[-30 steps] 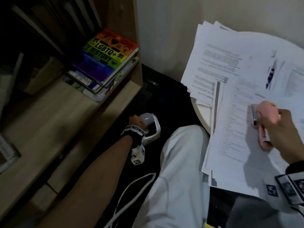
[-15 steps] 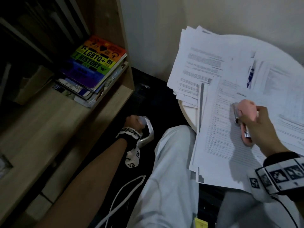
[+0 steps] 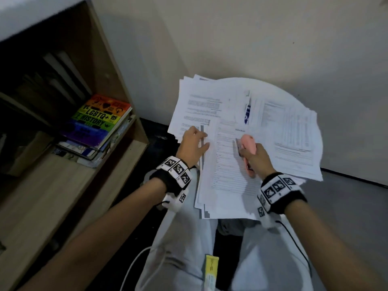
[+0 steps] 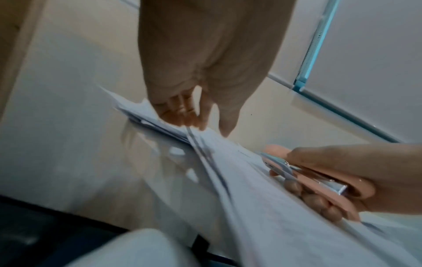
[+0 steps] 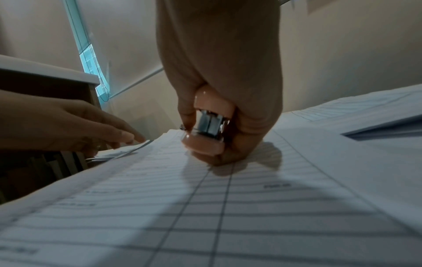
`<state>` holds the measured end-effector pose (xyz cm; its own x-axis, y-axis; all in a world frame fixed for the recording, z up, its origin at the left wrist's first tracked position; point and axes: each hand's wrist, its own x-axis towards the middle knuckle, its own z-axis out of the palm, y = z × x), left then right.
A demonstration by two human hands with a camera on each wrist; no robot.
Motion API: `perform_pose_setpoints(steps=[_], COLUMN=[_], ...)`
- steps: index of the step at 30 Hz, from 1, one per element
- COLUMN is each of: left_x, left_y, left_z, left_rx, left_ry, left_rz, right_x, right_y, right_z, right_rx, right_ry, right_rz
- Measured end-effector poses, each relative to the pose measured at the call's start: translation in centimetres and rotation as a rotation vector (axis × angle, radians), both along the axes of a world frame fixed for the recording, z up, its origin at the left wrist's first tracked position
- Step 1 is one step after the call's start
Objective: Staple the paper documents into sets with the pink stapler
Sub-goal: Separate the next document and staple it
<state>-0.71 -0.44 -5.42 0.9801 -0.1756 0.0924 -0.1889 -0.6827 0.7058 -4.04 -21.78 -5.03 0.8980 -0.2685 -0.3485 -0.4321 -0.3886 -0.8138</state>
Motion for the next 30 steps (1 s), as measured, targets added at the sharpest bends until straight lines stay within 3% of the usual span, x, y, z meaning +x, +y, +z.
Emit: perform_pose_setpoints(steps=[2,4,7,11,15,18,22,30], left_x=[0.2,0.2,0.3,-0.1,-0.6,-1.5,-2.6,-3.9], left_y=[-1.6,-2.8,-4.3,-4.9,-5.0,-5.1,-5.0,-6.4], left_z=[-0.1,-0.1,0.3,1.0,1.0,0.8,0.4,0.2], left_rx=[0.127,0.112,0.099,0.100,0.093,0.047,-0.057,-0.108], left_ry=[0.184,0.304,0.407,0.466,0.410,0.327,0.241,0.159], left_rz=[0.064,0.189,0.346,0.392,0.410,0.403,0.417,0.389], right_x=[-0.2,-0.4,-0.5,-0.5,-0.5,-0.9,-1.9,-4.1], right_y=[-0.1,-0.2,-0.2,-0.1,-0.4,-1.2,-4.2,-6.3], right_z=[0.0,0.0,0.2,0.4,0.6,1.3,1.2,-0.2], right_rx=[0.012,0.020,0.025,0.031,0.073,0.130,0.051,0.029], right_ry=[-0.007,-0.008,-0.009,-0.014,-0.002,-0.090,-0.157,-0.011], right_rz=[0.006,0.013,0.015,0.022,0.001,-0.114,-0.274,-0.196])
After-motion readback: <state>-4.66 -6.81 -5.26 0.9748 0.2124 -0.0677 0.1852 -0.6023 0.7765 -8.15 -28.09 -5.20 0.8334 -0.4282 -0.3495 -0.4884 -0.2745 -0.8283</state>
